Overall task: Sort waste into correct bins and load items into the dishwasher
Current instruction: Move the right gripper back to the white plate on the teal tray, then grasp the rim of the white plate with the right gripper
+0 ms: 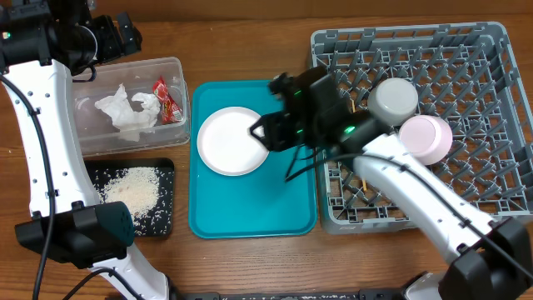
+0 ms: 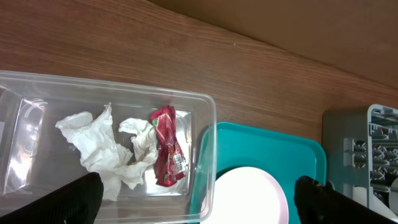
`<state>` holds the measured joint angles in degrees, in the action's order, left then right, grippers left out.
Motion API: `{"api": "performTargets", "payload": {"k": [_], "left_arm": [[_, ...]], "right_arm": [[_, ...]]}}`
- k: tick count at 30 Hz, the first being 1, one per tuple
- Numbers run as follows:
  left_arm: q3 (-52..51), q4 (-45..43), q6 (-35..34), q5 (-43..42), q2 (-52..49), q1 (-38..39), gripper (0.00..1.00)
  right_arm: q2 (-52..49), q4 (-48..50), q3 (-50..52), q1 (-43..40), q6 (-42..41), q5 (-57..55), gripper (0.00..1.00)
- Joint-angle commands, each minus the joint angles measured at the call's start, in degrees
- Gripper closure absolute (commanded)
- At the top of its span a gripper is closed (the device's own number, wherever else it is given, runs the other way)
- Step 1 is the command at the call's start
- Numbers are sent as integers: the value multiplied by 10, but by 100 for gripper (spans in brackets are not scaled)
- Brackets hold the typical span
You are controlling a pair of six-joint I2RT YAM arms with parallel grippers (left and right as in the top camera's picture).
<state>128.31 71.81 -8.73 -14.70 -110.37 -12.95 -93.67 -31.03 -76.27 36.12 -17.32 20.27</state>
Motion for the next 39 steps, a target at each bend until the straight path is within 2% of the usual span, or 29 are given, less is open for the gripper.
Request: {"api": "performTargets", "payload": {"k": [1, 7, 18, 30, 39], "left_arm": [[5, 0, -5, 3, 3, 2, 0], [5, 0, -5, 3, 3, 2, 0], [5, 0, -5, 3, 3, 2, 0], [5, 0, -5, 3, 3, 2, 0], [5, 0, -5, 3, 3, 2, 0]], "right_arm": [[-20, 23, 2, 56, -14, -140, 52], [-90, 57, 2, 113, -14, -274, 53], [-203, 82, 2, 104, -14, -278, 53], [-208, -13, 2, 50, -38, -277, 50], [-208, -25, 1, 34, -40, -266, 51]]}}
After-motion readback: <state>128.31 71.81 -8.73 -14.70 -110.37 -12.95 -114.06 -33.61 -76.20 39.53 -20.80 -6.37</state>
